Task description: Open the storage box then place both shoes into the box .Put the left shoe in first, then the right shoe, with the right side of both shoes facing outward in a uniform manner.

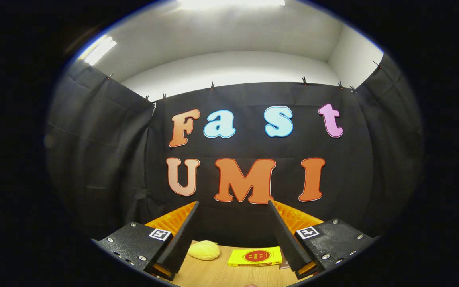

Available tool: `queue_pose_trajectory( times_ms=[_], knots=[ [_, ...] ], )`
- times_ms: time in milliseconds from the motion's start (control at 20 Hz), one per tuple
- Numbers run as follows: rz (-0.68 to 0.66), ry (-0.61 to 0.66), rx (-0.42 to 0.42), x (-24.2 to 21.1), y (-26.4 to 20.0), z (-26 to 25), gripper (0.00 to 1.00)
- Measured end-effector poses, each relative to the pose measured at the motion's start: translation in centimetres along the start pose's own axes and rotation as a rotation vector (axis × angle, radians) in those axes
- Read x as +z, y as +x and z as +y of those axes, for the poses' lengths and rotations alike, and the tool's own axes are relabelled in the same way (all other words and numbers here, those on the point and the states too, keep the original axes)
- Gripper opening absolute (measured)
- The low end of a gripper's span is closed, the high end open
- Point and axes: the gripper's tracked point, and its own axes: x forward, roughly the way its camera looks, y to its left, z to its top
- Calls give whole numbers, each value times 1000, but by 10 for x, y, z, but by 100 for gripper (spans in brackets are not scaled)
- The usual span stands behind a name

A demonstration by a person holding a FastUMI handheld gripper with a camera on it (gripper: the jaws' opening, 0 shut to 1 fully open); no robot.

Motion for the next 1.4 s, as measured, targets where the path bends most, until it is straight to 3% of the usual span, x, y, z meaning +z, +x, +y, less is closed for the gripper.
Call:
queue_pose_trajectory(
  times_ms=[500,850,1050,1400],
  knots=[
    [153,42,45,-71,3,18,99],
    [458,219,148,-165,-10,64,99],
    [636,284,135,-222,-20,69,97],
    [805,372,219,-271,-41,109,97]
  ],
)
